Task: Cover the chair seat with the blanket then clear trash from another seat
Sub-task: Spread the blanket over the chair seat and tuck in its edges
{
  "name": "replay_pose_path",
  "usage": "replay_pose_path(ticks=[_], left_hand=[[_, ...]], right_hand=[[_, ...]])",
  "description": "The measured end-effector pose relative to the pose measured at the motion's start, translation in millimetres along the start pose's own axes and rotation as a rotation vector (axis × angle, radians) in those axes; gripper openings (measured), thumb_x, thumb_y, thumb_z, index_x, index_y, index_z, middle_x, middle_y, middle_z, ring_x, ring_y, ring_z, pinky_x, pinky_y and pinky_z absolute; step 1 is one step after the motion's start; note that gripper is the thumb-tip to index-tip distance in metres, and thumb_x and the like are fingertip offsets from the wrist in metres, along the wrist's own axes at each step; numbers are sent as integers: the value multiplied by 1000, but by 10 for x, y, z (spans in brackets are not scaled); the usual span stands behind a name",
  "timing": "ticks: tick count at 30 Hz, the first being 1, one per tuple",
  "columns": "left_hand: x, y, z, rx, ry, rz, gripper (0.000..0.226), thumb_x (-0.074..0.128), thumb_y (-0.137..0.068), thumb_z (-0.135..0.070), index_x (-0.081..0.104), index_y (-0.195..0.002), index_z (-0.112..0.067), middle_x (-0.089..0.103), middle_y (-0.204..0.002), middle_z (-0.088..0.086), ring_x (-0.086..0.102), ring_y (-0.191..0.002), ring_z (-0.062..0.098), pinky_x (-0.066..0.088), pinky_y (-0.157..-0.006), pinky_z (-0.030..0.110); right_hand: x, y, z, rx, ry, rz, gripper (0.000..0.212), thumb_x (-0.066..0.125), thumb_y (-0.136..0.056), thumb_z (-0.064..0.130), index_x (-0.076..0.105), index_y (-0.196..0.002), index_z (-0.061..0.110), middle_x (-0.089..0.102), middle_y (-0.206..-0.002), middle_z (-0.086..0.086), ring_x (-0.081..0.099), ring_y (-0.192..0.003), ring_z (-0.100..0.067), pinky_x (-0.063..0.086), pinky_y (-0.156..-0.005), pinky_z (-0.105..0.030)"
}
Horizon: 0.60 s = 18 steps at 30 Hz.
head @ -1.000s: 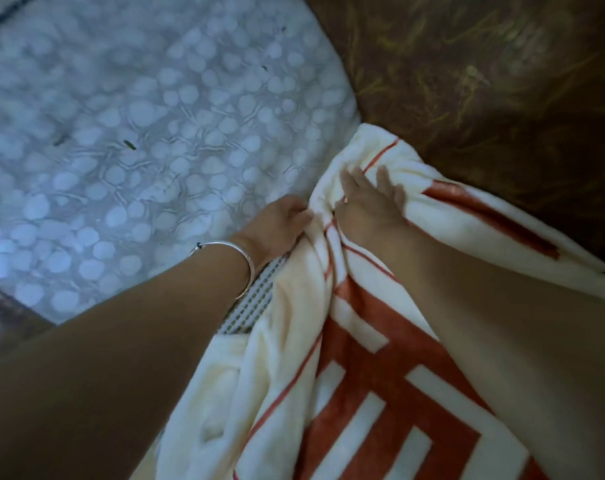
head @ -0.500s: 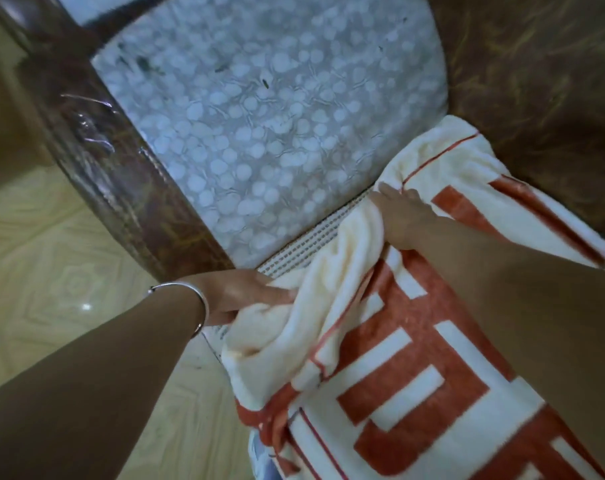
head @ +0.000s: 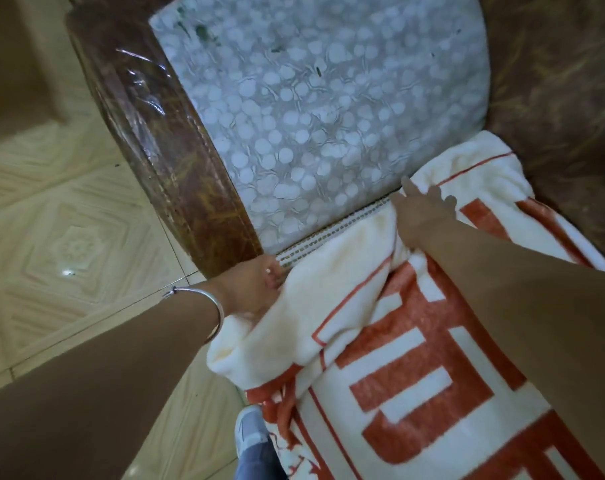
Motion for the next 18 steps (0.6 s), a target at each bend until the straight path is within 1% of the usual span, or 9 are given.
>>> replay_pose_path(ticks=[2, 4, 6, 8, 10, 12, 14, 16, 18], left_hand=[[94, 9, 77, -42, -75, 64, 29, 63, -81, -30, 53, -105, -17, 61, -94, 3, 52, -77, 17, 44, -68, 24], [116, 9, 68, 37, -177, 64, 12, 65, -79, -25, 53, -79, -23, 57, -85, -3, 48, -79, 15, 38, -63, 21], [117, 61, 2, 64, -85, 70, 28, 67, -77, -19, 44, -61, -23, 49, -69, -7, 44, -67, 12, 34, -56, 21], [123, 83, 36, 9, 127, 105, 29, 69, -77, -20, 44, -63, -21, 48, -63, -4, 42, -58, 12, 34, -52, 22], [202, 213, 78, -123, 369, 320, 21, 71, -79, -26, 53, -70, -20, 53, -63, -2, 46, -55, 12, 37, -48, 20], [273, 361, 92, -116, 385, 506, 18, 72, -77, -33, 62, -66, -23, 55, -59, -5, 45, -56, 10, 35, -52, 19], [259, 418, 54, 4, 504, 494, 16, 78, -64, -29, 63, -61, -21, 57, -60, -6, 51, -62, 8, 40, -64, 18], [231, 468, 41, 60, 803, 420, 18, 75, -58, -20, 63, -71, -15, 63, -69, -3, 59, -65, 7, 48, -67, 18], [299, 532, 57, 58, 891, 422, 25, 71, -66, -19, 59, -88, -18, 64, -85, -3, 62, -74, 8, 52, -66, 20]], right_hand=[[-1, 10, 62, -37, 4, -14, 64, 42, -87, 1, 27, -144, 26, -1, -160, 4, 14, -141, -39, 25, -108, -50], [39, 0, 98, -63, -41, 13, 65, 39, -87, -1, 28, -144, 27, 0, -160, 4, 14, -141, -40, 25, -109, -51], [88, -12, 109, -72, -60, 63, 63, 38, -88, 1, 27, -145, 28, 3, -160, 2, 14, -140, -41, 27, -110, -51], [93, 1, 119, -61, -30, 75, 58, 37, -91, 5, 29, -145, 24, 12, -157, -1, 17, -139, -43, 28, -110, -51], [49, 39, 172, -52, 41, 37, 53, 36, -91, 8, 33, -142, 21, 23, -152, -4, 18, -138, -43, 25, -110, -52], [0, 98, 318, -133, 87, -8, 49, 37, -91, 8, 36, -139, 19, 29, -148, -4, 17, -139, -40, 24, -110, -52], [-14, 152, 505, -268, 95, -29, 50, 39, -89, 6, 39, -137, 20, 33, -145, -5, 21, -138, -34, 26, -108, -50], [-12, 183, 632, -321, 64, 9, 50, 39, -88, 3, 39, -136, 19, 34, -143, -9, 25, -136, -32, 26, -109, -49], [-17, 203, 687, -315, 54, 53, 48, 37, -89, 4, 40, -135, 17, 34, -142, -12, 27, -135, -33, 26, -110, -48]])
Point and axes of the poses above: each hand's wrist, its own y-axis away from the middle knuckle, its own x-axis out of the palm, z = x × y, the point moved 5 cm from there along -y, towards the middle knuckle
